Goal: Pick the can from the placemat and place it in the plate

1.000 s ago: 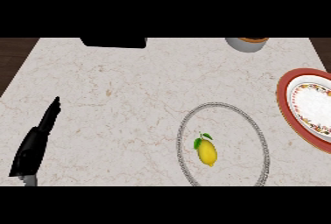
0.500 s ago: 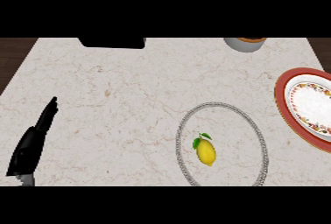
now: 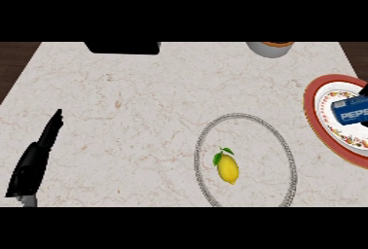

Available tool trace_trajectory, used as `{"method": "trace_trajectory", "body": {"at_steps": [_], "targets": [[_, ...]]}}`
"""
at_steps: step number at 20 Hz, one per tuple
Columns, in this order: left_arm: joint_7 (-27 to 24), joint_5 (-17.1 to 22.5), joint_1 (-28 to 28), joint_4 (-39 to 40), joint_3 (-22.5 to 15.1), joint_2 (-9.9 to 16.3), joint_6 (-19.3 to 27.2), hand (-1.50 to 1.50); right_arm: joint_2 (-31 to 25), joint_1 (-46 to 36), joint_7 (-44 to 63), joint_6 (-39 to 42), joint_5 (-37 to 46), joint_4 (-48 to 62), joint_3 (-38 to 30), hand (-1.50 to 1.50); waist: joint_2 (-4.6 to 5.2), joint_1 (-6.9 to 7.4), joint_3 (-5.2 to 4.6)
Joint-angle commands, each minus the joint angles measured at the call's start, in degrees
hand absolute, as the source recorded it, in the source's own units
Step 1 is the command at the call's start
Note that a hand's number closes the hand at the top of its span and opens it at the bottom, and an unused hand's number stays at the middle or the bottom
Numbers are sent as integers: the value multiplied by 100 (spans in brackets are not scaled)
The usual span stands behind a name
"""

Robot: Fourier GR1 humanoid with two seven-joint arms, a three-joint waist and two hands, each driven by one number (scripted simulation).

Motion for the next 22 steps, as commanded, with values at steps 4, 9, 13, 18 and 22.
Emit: {"method": "trace_trajectory", "body": {"at_steps": [4,9,13,18,22], "targets": [[-289,-2,361,-52,80,-66,-3,0,347,-290,296,-146,115,755,-111,-150,4,11,3],[-277,-158,317,15,-33,-170,83,0,101,-349,-154,343,-464,961,-704,-150,22,15,10],[51,95,147,-194,113,32,-216,0,-212,-641,267,798,-1055,1159,-1292,-150,15,12,11],[-61,147,-34,-73,250,134,-256,0,-591,-446,630,887,-1544,1493,-1811,-150,62,39,21],[-120,60,61,-43,224,11,-94,0,-989,-228,568,1775,-1985,1632,-2229,-150,81,10,40]]}}
